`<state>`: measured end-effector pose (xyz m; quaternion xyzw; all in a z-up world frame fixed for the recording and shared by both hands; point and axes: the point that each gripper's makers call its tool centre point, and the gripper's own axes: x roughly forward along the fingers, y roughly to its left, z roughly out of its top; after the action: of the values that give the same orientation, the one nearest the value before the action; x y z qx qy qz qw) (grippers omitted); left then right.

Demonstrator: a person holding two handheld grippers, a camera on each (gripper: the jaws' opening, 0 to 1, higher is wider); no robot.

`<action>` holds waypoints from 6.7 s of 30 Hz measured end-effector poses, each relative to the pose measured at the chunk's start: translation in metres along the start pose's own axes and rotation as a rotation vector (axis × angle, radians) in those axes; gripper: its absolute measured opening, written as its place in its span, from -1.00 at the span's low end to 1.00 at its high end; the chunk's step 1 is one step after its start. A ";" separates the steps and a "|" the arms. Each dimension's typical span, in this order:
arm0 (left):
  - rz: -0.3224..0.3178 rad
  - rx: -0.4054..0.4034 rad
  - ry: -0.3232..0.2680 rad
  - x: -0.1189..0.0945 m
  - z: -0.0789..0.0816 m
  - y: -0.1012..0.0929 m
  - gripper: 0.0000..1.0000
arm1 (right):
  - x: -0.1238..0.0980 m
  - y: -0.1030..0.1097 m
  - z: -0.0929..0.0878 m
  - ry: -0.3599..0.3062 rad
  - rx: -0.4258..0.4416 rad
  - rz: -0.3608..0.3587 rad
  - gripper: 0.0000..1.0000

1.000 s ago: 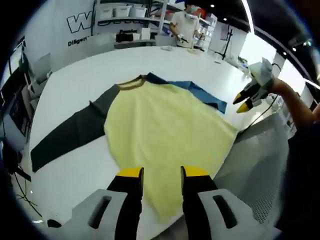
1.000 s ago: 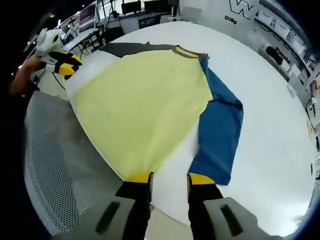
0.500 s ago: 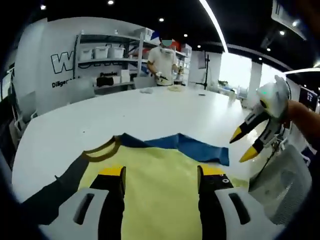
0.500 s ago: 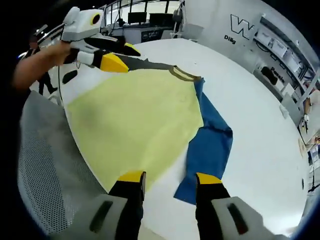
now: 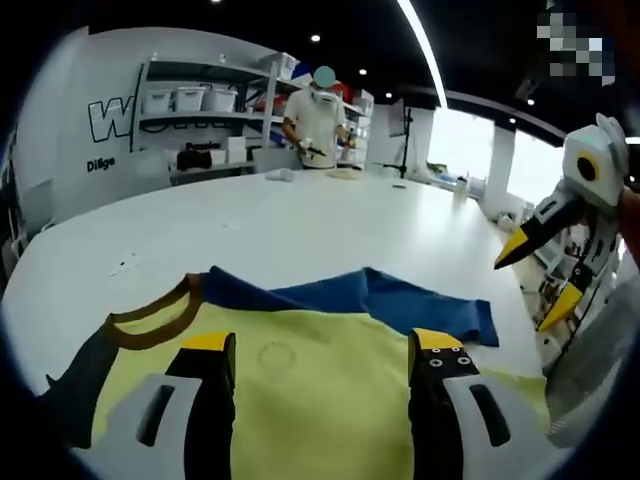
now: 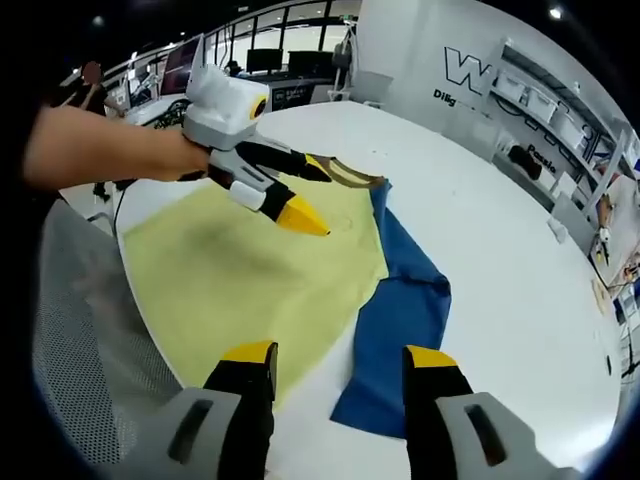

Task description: Fold the garment on the visible template until the final outline fits inside the template.

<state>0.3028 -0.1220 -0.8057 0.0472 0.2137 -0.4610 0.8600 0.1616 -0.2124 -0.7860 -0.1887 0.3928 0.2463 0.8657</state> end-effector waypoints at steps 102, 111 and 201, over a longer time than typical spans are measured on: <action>0.040 0.060 0.077 0.045 -0.039 0.027 -0.14 | -0.024 -0.036 0.131 -0.519 -0.405 -0.189 -1.00; 0.040 0.058 0.076 0.046 -0.039 0.027 -0.15 | -0.017 0.053 0.132 -0.530 -0.581 0.113 -1.00; 0.042 0.044 0.059 0.045 -0.038 0.033 -0.28 | 0.041 0.115 -0.003 -0.028 -0.469 0.369 -1.00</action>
<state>0.3388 -0.1273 -0.8626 0.0842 0.2278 -0.4459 0.8615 0.1174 -0.1101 -0.8349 -0.3057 0.3407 0.4860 0.7445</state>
